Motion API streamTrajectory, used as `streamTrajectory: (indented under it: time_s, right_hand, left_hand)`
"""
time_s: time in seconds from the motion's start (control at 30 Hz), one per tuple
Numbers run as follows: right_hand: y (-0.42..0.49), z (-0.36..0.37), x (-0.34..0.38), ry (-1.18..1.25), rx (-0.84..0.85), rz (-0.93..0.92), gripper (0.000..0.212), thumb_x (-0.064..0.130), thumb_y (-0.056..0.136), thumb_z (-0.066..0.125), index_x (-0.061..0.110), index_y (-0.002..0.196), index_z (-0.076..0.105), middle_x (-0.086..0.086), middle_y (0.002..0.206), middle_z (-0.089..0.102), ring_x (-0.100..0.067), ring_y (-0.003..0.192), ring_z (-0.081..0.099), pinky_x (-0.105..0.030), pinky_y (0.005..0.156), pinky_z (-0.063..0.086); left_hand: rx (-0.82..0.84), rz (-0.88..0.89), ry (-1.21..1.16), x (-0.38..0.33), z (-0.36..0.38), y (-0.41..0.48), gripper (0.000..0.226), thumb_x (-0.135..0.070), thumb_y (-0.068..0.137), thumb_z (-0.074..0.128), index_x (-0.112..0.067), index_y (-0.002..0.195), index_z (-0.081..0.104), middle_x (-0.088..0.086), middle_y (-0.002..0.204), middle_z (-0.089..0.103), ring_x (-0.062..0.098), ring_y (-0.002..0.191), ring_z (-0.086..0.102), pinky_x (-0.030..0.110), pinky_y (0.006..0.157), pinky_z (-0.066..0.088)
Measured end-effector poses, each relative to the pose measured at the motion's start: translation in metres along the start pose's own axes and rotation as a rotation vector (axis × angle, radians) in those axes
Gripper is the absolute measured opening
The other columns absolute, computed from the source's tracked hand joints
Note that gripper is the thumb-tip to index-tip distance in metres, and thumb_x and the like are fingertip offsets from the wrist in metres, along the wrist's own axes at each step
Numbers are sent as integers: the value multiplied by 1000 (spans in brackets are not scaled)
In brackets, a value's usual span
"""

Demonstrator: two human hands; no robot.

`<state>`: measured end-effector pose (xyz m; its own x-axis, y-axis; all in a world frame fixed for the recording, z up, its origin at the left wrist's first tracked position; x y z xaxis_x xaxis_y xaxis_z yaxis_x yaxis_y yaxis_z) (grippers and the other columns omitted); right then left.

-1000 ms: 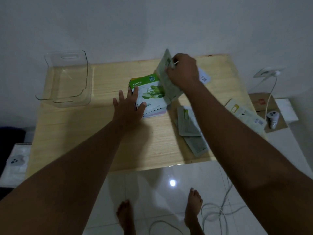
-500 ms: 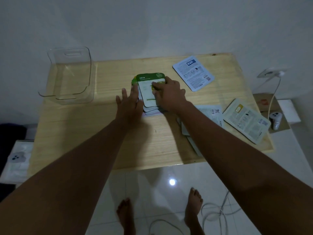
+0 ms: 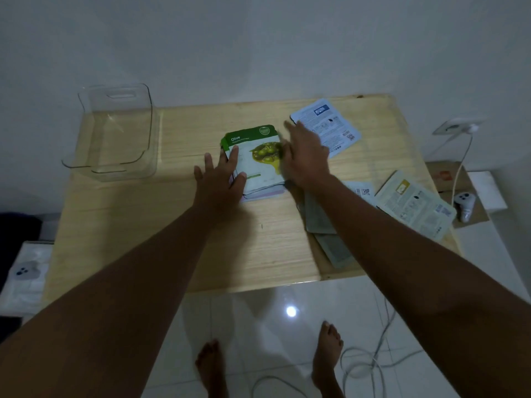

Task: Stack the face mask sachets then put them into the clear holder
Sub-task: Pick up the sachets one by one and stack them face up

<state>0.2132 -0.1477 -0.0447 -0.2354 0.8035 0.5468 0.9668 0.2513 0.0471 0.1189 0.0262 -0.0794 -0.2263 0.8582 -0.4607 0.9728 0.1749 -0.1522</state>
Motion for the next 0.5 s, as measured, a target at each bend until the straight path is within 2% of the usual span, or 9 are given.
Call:
streamTrajectory:
  time_s: [0.13,0.23,0.33,0.4,0.5]
  right_hand:
    - [17,-25,-44,-207,-81,151,53,44,99,35,25,149,30,-11,160,27,-33,147,24,-62,112,21]
    - [28,-37,-70,-283,-51,215,62,34,90,52,22,146,30,-14,154,31,-37,142,29,-62,108,27]
    - [36,-41,-88,-284,44,355,60,32,83,65,20,135,38,-17,137,44,-38,130,40,-60,103,33]
    - [40,-47,-90,-291,27,392,54,37,83,65,19,129,44,-14,128,50,-35,123,46,-56,102,35]
    - [42,-59,-93,-197,-9,407,68,44,80,73,17,134,43,-13,132,51,-34,126,48,-51,103,38]
  left_hand:
    - [-10,7,-25,1,-1,-1,72,-45,89,28,-25,156,9,10,163,19,42,149,4,60,117,2]
    - [-5,13,-26,1,-1,-1,73,-46,90,28,-25,156,8,10,163,17,42,149,3,60,117,2]
    - [-2,10,-31,2,0,-1,72,-46,89,28,-26,156,8,10,163,16,42,149,2,59,117,1]
    - [-1,12,-14,3,1,0,72,-46,90,27,-26,156,9,10,163,17,42,149,3,59,117,1]
    - [0,14,17,4,3,1,70,-47,90,26,-27,155,10,9,163,19,41,149,3,60,117,1]
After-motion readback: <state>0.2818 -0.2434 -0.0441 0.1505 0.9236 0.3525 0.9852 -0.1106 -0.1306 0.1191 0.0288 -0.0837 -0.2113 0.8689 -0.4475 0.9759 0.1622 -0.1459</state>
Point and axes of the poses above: each hand's wrist, its own y-axis towards the middle knuckle, its own z-axis out of the palm, x = y × z, the point moved 8 cm from there along y, towards the middle knuckle
